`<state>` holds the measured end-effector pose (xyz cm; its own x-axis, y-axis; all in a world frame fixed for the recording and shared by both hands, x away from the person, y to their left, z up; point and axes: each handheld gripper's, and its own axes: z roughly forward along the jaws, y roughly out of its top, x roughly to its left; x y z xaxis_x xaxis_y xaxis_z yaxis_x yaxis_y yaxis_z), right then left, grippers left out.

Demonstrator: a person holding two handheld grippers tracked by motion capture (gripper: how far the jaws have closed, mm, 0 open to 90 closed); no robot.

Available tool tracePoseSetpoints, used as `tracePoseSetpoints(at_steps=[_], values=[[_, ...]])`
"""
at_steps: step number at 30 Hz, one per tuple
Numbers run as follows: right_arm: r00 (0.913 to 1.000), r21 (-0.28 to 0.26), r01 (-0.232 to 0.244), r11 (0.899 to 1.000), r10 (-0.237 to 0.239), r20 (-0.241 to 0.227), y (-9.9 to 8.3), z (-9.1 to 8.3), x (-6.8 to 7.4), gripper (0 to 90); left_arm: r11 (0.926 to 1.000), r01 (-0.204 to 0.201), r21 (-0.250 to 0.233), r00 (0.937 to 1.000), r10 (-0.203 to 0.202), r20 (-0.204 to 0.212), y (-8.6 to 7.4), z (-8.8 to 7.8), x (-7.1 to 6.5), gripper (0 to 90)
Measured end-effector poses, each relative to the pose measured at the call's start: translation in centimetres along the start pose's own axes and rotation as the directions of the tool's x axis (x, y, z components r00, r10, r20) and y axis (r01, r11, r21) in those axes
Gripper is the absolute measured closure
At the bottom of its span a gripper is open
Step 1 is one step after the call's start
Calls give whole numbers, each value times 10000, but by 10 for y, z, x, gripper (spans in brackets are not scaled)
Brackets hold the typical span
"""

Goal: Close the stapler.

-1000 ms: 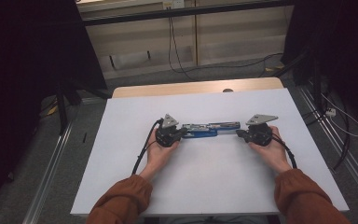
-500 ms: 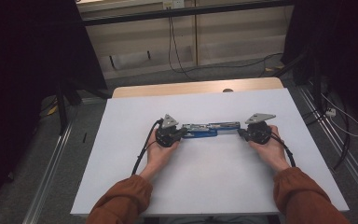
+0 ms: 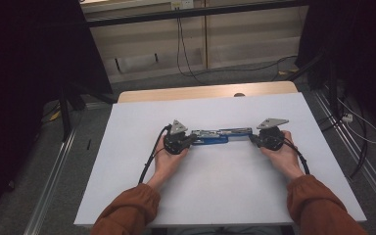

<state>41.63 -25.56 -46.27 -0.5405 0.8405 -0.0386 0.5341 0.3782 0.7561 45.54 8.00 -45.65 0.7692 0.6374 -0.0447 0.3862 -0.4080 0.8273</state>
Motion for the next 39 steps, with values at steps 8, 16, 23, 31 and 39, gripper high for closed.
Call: tracePoseSetpoints(at_steps=[8,16,23,31,39], values=[[10000,-17,-17,10000,17,-2,1,0,0,900,10000,-53,9,10000,53,-51,0,0,0,900],[9998,-221,-189,9996,188,-69,3,0,-2,900,9999,-112,-34,9999,111,-85,0,1,-1,900],[9994,-365,-337,9988,332,-123,3,-1,-2,900,9997,-225,35,9997,225,-93,0,0,-1,900],[9994,-638,-330,9974,322,-143,6,-2,-2,900,9997,-234,29,9996,235,-133,0,0,-2,900],[9996,-768,-253,9967,245,-113,7,-1,-1,900,9998,-186,22,9998,186,-99,0,0,-2,900]])
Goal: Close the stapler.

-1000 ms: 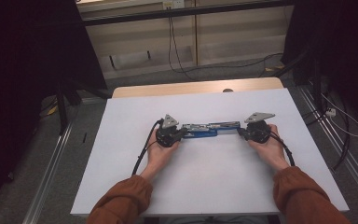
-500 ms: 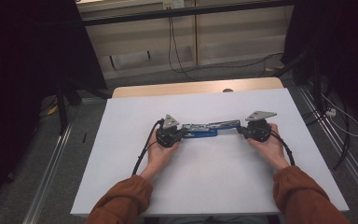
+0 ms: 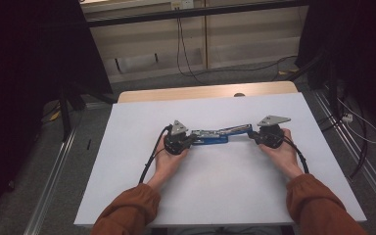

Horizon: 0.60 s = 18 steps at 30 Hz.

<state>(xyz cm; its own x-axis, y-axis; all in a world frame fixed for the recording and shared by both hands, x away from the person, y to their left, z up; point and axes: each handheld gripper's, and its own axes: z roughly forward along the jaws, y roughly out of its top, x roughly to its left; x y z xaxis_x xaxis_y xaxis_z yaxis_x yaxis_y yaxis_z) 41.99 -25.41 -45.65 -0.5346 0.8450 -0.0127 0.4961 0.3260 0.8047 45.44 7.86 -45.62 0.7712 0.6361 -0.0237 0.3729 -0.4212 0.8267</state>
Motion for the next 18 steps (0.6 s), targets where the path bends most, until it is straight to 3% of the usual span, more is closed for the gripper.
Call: tracePoseSetpoints(at_steps=[18], values=[[9998,-551,33,9985,-43,-176,2,-2,3,900,10000,-22,12,10000,21,16,0,-1,-1,900]])
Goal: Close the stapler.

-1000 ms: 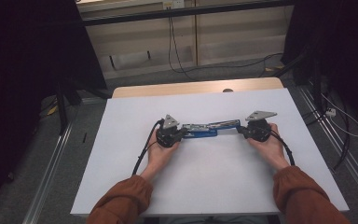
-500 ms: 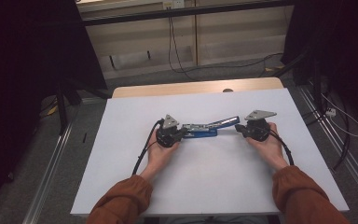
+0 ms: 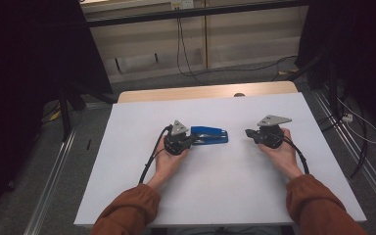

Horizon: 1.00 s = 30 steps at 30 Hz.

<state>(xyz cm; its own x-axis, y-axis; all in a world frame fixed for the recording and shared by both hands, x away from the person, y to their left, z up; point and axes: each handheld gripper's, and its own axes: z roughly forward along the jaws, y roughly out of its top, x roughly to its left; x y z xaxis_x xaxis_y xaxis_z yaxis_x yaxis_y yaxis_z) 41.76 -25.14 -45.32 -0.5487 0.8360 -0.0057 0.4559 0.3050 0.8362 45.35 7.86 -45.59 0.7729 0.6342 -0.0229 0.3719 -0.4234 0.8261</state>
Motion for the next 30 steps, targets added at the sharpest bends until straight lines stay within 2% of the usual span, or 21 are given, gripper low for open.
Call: tracePoseSetpoints(at_steps=[9,15,20,23,25,28,30], values=[[9998,-296,-1,9996,-6,-210,1,-1,3,873,9998,50,185,9999,-52,95,0,-7,1,853],[9999,-501,-92,9987,87,-106,3,-8,2,831,9991,379,-206,9992,-376,155,1,-21,6,819],[9994,-551,-343,9979,337,-121,2,-11,0,723,9982,545,-260,9985,-543,74,-3,-27,10,762],[9985,-564,-523,9970,513,-203,2,-12,-1,653,9980,492,-386,9987,-495,-77,-3,-28,11,692],[9979,-652,-569,9963,547,-341,2,-12,-1,593,9976,465,-508,9987,-475,-179,-2,-28,10,602],[9973,-712,-622,9955,592,-437,2,-14,0,506,9934,962,-632,9953,-967,-60,-1,-28,9,435],[9971,-784,-619,9950,582,-484,2,-15,2,446,9954,744,-610,9970,-755,-169,0,-28,6,373]])
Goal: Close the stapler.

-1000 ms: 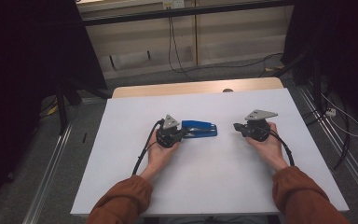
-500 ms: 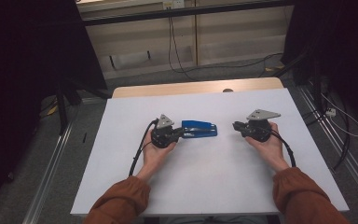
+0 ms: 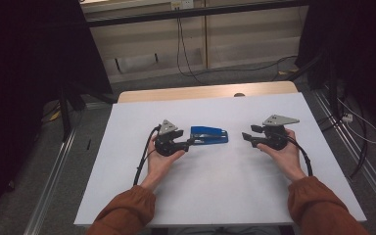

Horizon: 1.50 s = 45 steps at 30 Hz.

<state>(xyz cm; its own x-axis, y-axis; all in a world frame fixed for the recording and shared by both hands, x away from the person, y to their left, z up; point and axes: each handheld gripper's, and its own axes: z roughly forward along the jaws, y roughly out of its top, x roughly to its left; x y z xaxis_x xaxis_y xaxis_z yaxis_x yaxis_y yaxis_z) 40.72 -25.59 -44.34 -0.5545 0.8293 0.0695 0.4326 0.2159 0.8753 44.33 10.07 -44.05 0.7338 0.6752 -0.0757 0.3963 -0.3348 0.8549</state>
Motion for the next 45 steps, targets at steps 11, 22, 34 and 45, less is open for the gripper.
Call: tracePoseSetpoints(at_steps=[11,22,34,45], values=[[9986,-478,-293,9984,313,417,0,-10,1,52,9994,-156,-321,9991,143,-397,3,-7,-1,39],[9982,-714,-341,9969,375,470,-1,-19,10,41,9979,76,-644,9988,-107,-483,-1,-25,-3,39],[9969,-770,-211,9968,268,741,-8,-32,20,26,9979,101,-645,9953,-163,-955,-11,-55,-12,39],[9945,-890,-180,9959,270,1008,-13,-45,23,35,9942,-70,-1072,9892,-87,-1460,-21,-80,-15,45]])
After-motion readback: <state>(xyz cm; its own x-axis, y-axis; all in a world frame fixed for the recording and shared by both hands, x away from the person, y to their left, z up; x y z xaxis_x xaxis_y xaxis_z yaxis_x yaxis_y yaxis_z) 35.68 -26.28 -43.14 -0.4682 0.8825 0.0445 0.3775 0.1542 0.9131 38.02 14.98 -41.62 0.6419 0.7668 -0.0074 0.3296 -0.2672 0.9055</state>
